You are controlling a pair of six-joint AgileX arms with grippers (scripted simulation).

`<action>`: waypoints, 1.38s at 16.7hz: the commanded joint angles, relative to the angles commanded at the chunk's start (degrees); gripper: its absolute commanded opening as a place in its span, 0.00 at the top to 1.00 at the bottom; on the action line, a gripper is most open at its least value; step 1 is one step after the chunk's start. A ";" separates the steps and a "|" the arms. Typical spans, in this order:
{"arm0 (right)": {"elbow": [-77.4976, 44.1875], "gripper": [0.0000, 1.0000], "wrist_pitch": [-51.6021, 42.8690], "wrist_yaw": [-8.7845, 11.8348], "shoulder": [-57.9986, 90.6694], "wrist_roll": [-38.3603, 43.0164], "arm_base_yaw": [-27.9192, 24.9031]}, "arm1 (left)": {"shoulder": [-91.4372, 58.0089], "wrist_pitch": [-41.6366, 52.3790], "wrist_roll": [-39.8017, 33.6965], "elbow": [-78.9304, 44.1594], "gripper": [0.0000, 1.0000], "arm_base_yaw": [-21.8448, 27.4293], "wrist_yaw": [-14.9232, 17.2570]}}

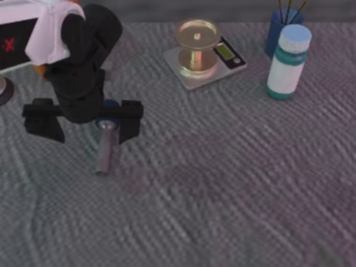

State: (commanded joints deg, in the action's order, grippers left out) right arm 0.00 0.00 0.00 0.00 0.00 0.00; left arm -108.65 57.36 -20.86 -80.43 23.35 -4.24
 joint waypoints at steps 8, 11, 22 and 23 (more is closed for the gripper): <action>0.00 0.00 0.00 0.00 0.00 0.00 0.00 | -1.20 -2.30 0.30 1.28 0.00 -0.32 0.04; 0.00 0.00 0.00 0.00 0.00 0.00 0.00 | -4.68 -9.13 0.72 4.31 0.00 -0.64 0.08; 0.00 0.00 0.00 0.00 0.00 0.00 0.00 | -10.54 -20.02 1.39 9.42 0.15 -1.24 0.17; 0.00 0.00 0.00 0.00 0.00 0.00 0.00 | -10.54 -20.02 1.39 9.42 0.23 -1.24 0.17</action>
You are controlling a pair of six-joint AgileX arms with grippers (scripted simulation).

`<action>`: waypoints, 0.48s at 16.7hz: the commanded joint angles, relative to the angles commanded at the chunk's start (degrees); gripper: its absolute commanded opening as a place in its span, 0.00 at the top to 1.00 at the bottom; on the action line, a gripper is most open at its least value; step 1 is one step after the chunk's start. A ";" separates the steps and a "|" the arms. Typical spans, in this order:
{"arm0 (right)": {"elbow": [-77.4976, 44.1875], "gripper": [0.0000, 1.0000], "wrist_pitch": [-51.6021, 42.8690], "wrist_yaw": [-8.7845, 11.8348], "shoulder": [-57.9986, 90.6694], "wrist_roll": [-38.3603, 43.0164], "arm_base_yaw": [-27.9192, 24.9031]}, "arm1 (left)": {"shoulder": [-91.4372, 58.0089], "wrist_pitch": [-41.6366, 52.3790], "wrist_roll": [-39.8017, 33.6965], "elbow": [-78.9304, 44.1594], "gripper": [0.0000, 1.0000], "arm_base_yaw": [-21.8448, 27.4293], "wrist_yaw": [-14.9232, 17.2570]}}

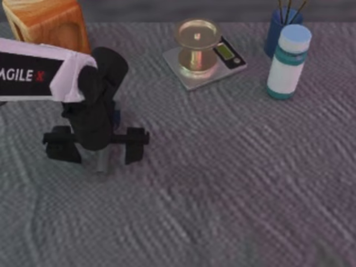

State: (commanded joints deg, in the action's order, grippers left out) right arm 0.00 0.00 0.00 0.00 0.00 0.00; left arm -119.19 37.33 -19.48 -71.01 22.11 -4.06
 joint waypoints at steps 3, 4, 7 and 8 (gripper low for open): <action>0.00 0.00 0.00 0.00 0.00 0.00 0.00 | 0.00 0.00 0.00 0.00 0.45 0.00 0.00; 0.00 0.00 0.00 0.00 0.00 0.00 0.00 | 0.00 0.00 0.00 0.00 0.53 0.00 0.00; 0.00 0.00 0.00 0.00 0.00 0.00 0.00 | 0.00 0.00 0.00 0.00 0.75 0.00 0.00; 0.00 0.00 0.00 0.00 0.00 0.00 0.00 | 0.00 0.00 0.00 0.00 0.83 0.00 0.00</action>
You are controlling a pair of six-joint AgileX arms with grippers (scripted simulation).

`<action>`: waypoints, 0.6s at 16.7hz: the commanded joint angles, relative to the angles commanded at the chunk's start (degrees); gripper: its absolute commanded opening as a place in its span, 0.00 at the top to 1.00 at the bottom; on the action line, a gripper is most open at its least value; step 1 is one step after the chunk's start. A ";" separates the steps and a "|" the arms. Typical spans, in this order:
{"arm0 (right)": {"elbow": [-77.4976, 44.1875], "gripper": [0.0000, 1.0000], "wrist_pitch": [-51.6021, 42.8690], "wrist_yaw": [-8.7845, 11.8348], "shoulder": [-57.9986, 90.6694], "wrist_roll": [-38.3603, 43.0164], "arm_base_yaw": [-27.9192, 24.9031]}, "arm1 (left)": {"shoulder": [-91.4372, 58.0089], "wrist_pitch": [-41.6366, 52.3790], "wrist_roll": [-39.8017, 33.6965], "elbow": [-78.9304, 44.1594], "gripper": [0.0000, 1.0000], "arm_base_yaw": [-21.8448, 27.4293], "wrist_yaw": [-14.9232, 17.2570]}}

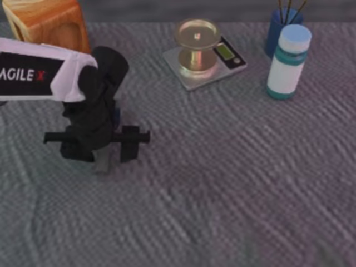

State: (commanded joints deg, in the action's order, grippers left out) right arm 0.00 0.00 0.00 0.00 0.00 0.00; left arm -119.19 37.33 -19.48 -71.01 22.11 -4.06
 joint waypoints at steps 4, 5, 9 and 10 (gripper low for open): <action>0.00 0.00 0.00 0.00 0.00 0.00 0.00 | 0.00 0.00 0.00 0.00 1.00 0.00 0.00; 0.00 0.00 0.00 0.00 0.00 0.00 0.00 | 0.00 0.00 0.00 0.00 1.00 0.00 0.00; 0.00 0.00 0.00 0.00 0.00 0.00 0.00 | 0.00 0.00 0.00 0.00 1.00 0.00 0.00; 0.00 0.00 0.00 0.00 0.00 0.00 0.00 | 0.00 0.00 0.00 0.00 1.00 0.00 0.00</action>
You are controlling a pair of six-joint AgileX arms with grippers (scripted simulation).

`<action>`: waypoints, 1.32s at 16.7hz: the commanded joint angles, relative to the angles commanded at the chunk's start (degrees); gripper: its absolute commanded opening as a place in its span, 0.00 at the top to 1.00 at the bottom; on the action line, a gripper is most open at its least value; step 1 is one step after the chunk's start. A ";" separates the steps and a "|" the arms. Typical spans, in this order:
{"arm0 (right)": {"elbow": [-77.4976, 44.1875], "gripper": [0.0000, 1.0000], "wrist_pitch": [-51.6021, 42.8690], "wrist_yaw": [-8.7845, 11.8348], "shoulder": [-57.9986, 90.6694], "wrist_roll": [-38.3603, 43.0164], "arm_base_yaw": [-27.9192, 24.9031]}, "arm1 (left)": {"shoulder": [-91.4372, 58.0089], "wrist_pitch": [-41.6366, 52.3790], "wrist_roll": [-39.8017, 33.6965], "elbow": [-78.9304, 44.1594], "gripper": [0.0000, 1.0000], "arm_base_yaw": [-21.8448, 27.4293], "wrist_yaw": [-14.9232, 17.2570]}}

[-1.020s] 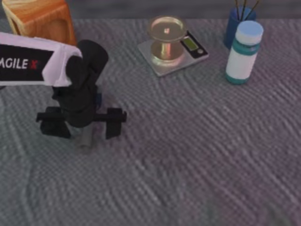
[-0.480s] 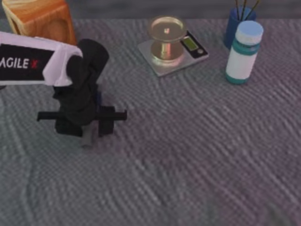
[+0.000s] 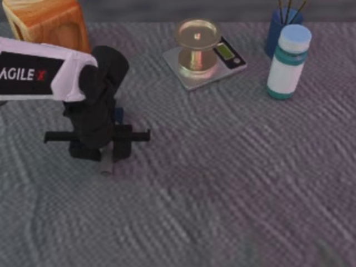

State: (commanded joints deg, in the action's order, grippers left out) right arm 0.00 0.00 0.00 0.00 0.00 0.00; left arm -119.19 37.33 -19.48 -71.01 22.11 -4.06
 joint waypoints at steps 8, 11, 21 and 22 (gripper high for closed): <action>0.00 0.00 0.00 0.00 0.00 0.00 0.00 | 4.72 -11.88 2.52 1.49 1.00 0.32 5.80; 0.00 0.00 0.00 0.00 0.00 0.00 0.00 | 7.15 -24.18 5.54 4.74 1.00 -0.04 10.07; 0.00 0.00 0.00 0.00 0.00 0.00 0.00 | 19.18 -73.14 17.23 18.97 1.00 -1.66 26.13; 0.00 0.00 0.00 0.00 0.00 0.00 0.00 | 20.42 -76.39 18.17 19.91 1.00 -1.80 27.31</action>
State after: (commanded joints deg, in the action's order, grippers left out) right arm 0.00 0.00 0.00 0.00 0.00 0.00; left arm -98.77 -39.06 -1.31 -51.10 20.32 23.24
